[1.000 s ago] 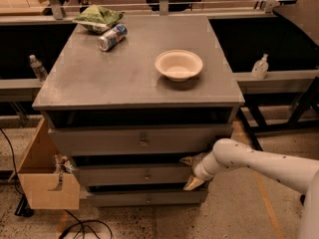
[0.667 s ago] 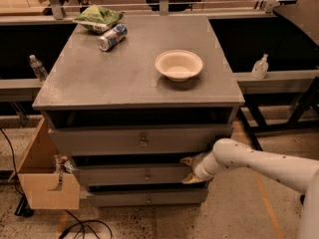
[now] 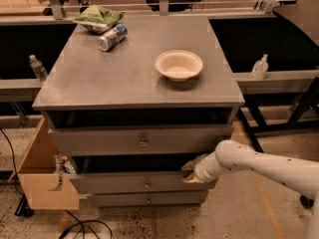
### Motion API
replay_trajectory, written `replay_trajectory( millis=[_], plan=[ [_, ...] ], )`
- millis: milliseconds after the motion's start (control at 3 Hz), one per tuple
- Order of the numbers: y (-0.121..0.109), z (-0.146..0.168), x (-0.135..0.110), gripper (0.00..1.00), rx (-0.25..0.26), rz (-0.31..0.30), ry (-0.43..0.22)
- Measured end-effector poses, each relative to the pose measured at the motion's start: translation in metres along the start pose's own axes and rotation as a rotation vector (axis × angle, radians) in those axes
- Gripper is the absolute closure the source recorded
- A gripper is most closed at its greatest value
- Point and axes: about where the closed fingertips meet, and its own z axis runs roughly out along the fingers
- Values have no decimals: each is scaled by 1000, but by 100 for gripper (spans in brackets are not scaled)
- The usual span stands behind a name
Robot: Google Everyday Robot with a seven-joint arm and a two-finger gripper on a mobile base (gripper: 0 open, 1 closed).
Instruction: Open middle drawer
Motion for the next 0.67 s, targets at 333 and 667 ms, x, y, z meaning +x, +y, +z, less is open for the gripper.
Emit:
replay_trajectory(
  millis=[333,667],
  plan=[
    [1,-3,-1,100,2,4,-1],
    [20,-17,-1,100,20,58,-11]
  ],
)
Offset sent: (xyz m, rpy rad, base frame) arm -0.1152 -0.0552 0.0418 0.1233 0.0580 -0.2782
